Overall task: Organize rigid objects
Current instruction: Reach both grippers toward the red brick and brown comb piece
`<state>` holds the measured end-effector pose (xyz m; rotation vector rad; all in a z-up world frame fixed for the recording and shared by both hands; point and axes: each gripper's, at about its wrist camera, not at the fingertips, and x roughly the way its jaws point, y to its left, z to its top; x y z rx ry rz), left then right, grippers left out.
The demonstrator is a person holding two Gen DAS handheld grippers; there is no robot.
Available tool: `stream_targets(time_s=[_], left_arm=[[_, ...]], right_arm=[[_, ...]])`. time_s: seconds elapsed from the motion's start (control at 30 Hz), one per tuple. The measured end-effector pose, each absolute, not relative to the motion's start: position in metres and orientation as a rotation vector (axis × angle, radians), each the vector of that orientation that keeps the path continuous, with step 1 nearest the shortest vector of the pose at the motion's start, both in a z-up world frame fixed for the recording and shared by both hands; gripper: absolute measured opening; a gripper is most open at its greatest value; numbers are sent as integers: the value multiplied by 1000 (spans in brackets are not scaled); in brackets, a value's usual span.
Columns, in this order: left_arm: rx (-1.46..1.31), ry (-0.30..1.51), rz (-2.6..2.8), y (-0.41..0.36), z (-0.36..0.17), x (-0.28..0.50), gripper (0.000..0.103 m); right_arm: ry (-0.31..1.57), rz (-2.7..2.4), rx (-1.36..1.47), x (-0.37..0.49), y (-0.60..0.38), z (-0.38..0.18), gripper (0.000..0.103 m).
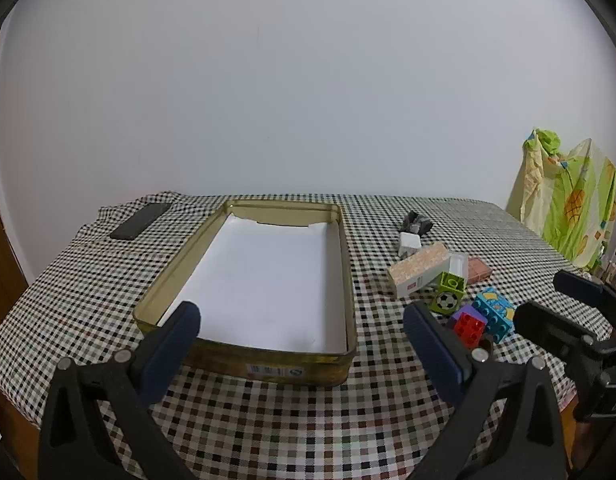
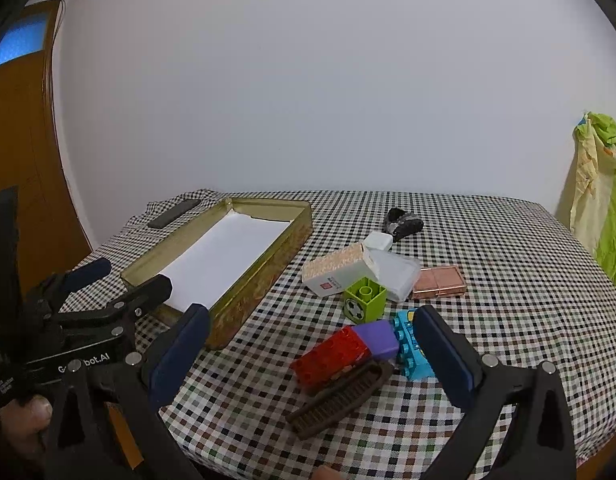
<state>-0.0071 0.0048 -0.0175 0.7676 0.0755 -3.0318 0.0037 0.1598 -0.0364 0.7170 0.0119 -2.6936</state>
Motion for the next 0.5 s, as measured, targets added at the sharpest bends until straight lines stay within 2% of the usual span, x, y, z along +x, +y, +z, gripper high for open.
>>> stream_targets(time_s=[0.5], left_arm=[[795,49,-3017,10,-44,-16,103]], right_arm=[[-13,-2725,868,-8,168,-82,102]])
